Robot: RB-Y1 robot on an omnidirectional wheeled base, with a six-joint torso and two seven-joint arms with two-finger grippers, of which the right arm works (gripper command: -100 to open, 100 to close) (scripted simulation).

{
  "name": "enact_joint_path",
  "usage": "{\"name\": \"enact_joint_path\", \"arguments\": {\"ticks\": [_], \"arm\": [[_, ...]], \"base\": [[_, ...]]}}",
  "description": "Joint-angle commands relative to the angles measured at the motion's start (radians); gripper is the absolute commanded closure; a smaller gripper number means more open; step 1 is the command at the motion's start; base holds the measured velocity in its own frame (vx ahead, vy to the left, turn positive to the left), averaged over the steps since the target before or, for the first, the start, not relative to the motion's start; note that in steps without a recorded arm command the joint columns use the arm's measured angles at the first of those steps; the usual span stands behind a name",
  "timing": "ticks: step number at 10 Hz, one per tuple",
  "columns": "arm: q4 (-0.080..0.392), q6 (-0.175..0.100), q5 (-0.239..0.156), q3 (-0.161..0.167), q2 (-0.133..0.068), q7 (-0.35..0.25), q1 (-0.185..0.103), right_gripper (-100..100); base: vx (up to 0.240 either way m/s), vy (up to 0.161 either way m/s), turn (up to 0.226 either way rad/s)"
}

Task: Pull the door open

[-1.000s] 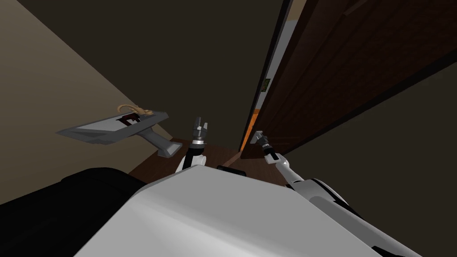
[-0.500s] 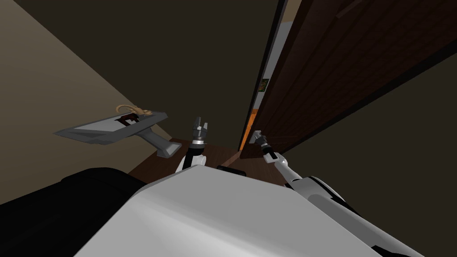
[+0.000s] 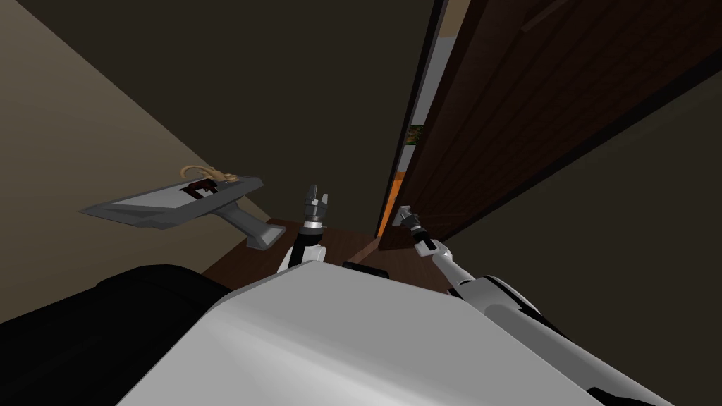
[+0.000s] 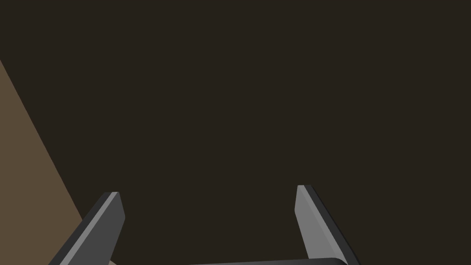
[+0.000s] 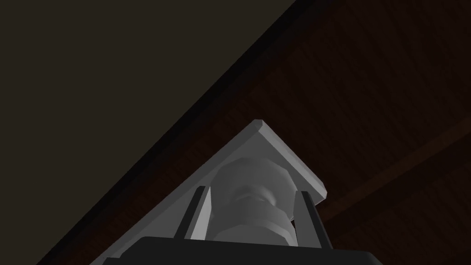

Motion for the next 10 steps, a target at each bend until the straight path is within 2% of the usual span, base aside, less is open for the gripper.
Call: {"name": "enact_joint_path", "arguments": {"ticks": [1,4,5,9,10], "arm": [[-0.001,0.005,-0.012,0.015,0.001,-0.050,-0.002,100],[0.003,0.006,-0.031,0.040,0.004,-0.126,-0.014,100],[0.003,0.006,-0.031,0.040,0.004,-0.135,-0.014,100],[0.009,0.007,-0.057,0.075,0.008,-0.251,-0.030,100],[0.009,0.007,-0.057,0.075,0.008,-0.256,-0.030,100]], "base": [[-0.015,-0.020,-0.034],[-0.019,-0.025,-0.019],[-0.016,-0.016,-0.008],[-0.018,-0.022,-0.018],[-0.012,-0.014,-0.010]]}}
